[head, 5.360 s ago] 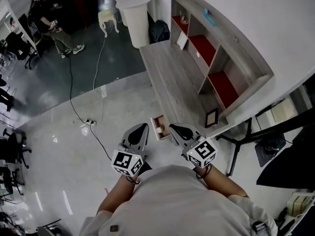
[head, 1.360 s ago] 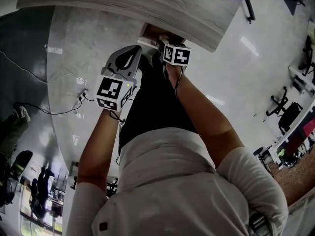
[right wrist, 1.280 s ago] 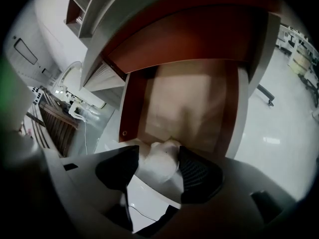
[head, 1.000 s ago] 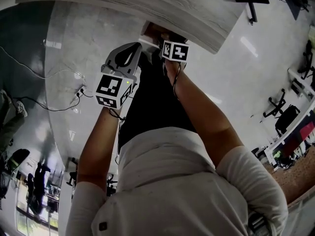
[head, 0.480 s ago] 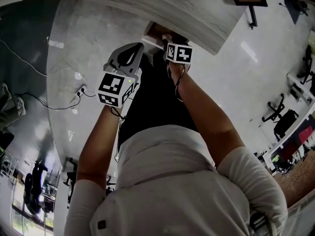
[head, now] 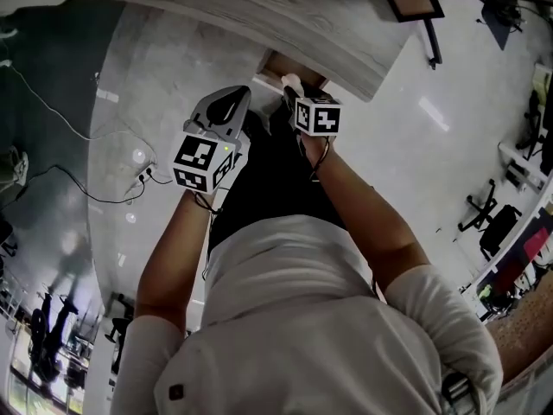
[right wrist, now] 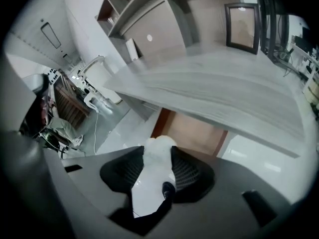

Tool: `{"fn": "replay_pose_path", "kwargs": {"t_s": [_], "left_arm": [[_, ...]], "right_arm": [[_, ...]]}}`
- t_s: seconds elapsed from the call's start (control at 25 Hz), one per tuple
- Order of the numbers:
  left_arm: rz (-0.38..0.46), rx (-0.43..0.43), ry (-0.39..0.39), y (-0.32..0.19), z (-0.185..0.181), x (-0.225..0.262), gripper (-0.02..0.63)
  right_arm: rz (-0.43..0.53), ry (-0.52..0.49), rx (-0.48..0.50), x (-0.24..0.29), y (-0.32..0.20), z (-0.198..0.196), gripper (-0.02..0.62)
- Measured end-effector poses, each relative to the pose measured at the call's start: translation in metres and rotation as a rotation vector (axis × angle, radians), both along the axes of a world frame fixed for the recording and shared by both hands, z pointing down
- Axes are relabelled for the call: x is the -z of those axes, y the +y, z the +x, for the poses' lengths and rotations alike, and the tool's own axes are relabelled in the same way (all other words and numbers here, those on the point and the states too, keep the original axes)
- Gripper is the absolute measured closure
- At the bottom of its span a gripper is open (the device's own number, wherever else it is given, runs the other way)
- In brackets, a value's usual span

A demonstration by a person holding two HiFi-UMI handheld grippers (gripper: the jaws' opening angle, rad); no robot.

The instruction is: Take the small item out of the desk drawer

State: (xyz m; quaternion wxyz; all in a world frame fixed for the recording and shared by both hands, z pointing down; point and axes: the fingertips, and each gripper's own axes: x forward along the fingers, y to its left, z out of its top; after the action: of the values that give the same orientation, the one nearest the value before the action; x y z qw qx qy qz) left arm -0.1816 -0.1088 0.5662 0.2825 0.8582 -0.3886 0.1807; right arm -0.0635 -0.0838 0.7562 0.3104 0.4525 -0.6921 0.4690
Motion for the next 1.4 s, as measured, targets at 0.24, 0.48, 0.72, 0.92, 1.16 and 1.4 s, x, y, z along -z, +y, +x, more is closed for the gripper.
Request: {"fn": "replay_pose_path", "kwargs": {"t_s": [0.24,0.48,0.72,0.92,1.16,1.4], "left_arm": [[0.042,0.017,0.007,0.012,-0.006,0.036,0.595],[0.127,0.011,0.016,0.031,-0.013,0.092,0.595],[0.201,0.009,0.02,0.04,-0.018,0.141,0.595],[0.28,-0.002,0.027,0.049,-0.019,0.187,0.595],[0.377,0.021,0.054,0.055,-0.026,0.242,0.595],[0.438,0.038,0.061,0.065,-0.04,0.278,0.595]], "right_arm": [[0.129,-0.045,0.054,0.071,-0.005,-0.008,0.419],[0.311,-0.065,0.144,0.167,0.001,-0.015,0.419],[0.503,-0.057,0.23,0.261,-0.006,-0.023,0.419],[0.621,-0.084,0.259,0.335,-0.005,-0.024,0.419],[0.739,-0.094,0.282,0.4,0.002,-0.023,0.419],[0.83,-0.109,0.269,0.447,0.009,-0.034,0.419]]}}
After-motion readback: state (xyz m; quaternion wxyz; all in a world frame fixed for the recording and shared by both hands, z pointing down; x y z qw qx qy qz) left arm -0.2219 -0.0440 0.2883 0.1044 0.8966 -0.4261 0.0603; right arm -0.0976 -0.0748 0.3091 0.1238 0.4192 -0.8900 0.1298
